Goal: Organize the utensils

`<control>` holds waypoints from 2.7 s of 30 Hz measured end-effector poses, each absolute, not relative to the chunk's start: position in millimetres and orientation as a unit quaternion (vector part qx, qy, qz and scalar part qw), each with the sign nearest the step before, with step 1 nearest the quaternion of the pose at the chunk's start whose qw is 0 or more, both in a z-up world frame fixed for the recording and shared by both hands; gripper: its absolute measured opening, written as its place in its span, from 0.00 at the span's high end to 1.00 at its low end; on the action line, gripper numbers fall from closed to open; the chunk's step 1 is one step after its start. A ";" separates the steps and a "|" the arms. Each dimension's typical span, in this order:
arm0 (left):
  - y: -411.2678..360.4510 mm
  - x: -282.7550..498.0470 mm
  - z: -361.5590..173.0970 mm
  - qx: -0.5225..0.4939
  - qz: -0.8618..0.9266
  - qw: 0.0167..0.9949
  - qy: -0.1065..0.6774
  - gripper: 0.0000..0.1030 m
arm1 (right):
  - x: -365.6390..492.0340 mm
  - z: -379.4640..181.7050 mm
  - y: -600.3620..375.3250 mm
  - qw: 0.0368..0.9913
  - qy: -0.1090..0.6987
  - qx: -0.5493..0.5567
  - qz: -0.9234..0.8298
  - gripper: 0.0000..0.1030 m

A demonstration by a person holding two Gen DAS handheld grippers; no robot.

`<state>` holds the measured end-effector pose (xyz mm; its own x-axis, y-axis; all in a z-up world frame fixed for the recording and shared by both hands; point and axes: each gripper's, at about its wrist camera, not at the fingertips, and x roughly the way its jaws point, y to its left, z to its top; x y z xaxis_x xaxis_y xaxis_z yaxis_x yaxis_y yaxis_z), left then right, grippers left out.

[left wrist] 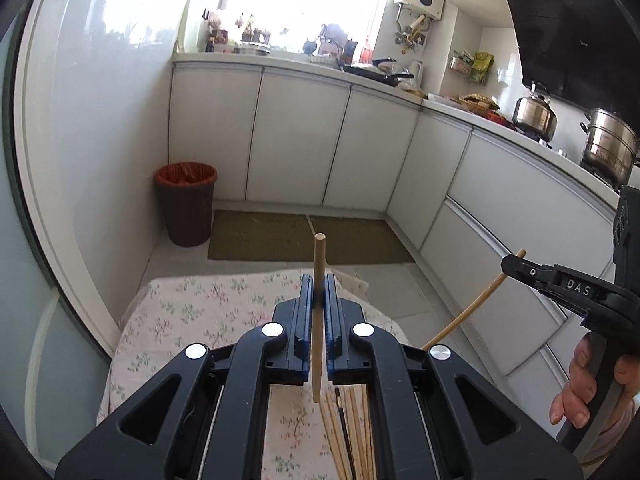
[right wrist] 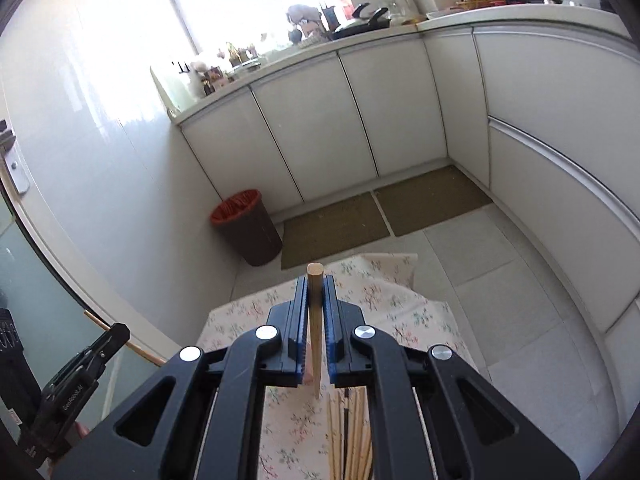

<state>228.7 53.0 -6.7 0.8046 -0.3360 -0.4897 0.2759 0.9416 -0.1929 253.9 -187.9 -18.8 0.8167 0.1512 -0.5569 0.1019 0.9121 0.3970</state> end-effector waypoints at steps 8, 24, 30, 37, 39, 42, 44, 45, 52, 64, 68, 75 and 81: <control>41.6 294.4 -25.2 -0.049 -0.112 0.959 0.257 0.96 | 310.5 -8.5 -168.0 0.940 0.261 0.214 0.045 0.93; 106.2 268.6 -42.6 -0.144 -0.094 0.964 0.202 0.66 | 351.4 -76.0 -104.7 0.945 0.279 0.160 0.067 0.93; 114.4 276.3 -53.7 -0.142 -0.062 0.959 0.236 0.66 | 357.2 -99.8 -78.7 0.946 0.292 0.123 0.076 0.89; 102.5 277.6 -65.0 -0.103 -0.054 0.956 0.271 0.66 | 341.1 -92.6 -79.7 0.951 0.287 0.104 0.053 0.83; 97.6 275.6 -64.5 -0.099 -0.059 0.953 0.281 0.63 | 329.9 -85.8 -83.1 0.957 0.272 0.097 0.040 0.65; 87.1 273.0 -63.4 -0.091 -0.069 0.949 0.295 0.52 | 317.2 -79.2 -88.7 0.960 0.264 0.088 0.022 0.56; 80.1 269.2 -62.4 -0.089 -0.076 0.947 0.299 0.41 | 311.1 -77.2 -92.3 0.959 0.271 0.083 0.011 0.52; 74.9 265.9 -61.2 -0.086 -0.080 0.947 0.299 0.36 | 306.6 -77.0 -95.3 0.959 0.273 0.082 0.004 0.46; 55.1 253.1 -60.6 -0.081 -0.081 0.945 0.307 0.25 | 272.9 -80.1 -126.1 0.959 0.261 0.086 -0.064 0.15; 16.7 265.3 -111.9 -0.078 -0.128 0.886 0.438 0.07 | 244.9 -150.6 -178.2 0.913 0.383 0.057 -0.126 0.06; -7.9 284.4 -174.7 -0.052 -0.134 0.826 0.545 0.07 | 241.4 -209.0 -216.3 0.857 0.479 0.127 -0.144 0.06; -14.7 307.8 -261.3 -0.039 -0.048 0.775 0.629 0.19 | 236.2 -251.3 -261.9 0.803 0.530 0.231 -0.145 0.06; -21.1 316.8 -294.6 -0.040 -0.027 0.760 0.648 0.52 | 241.9 -259.1 -260.3 0.795 0.549 0.228 -0.120 0.06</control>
